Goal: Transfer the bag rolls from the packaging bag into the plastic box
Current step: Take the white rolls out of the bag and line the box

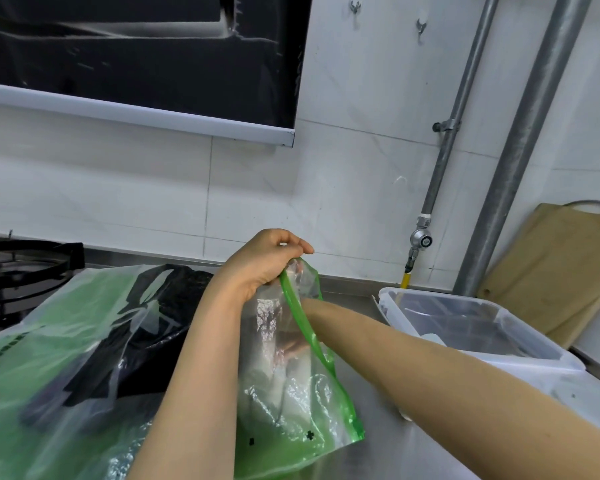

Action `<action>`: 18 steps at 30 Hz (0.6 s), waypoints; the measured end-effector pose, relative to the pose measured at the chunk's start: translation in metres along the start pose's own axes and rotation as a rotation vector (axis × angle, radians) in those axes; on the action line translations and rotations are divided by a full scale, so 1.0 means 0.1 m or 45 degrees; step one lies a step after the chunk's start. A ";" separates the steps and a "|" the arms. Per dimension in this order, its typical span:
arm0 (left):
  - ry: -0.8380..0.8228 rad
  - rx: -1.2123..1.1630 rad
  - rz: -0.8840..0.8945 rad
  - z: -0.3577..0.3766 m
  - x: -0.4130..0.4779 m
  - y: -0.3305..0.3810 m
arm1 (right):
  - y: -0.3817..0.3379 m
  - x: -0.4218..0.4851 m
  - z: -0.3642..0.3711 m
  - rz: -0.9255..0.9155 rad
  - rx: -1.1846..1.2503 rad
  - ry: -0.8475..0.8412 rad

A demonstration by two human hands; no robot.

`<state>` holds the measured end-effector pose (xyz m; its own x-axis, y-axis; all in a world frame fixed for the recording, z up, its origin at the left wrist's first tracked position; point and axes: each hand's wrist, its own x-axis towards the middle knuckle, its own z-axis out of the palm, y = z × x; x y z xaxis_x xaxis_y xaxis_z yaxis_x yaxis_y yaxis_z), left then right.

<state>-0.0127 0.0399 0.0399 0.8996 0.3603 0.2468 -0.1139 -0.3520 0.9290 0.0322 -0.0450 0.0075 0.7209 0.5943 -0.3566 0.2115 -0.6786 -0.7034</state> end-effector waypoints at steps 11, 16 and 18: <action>-0.024 0.104 0.012 0.04 0.08 -0.07 | 0.20 -0.10 -0.40 0.242 0.012 -0.006; -0.050 0.161 0.016 0.08 0.09 -0.06 | 0.23 -0.24 -0.65 0.273 0.030 0.028; -0.056 0.175 0.015 0.09 0.08 -0.05 | 0.23 -0.31 -0.75 0.271 0.031 0.056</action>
<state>-0.0008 0.0365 0.0348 0.9166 0.3182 0.2422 -0.0683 -0.4721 0.8789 0.0644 -0.1114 0.0488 0.7756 0.4191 -0.4721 0.0357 -0.7758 -0.6300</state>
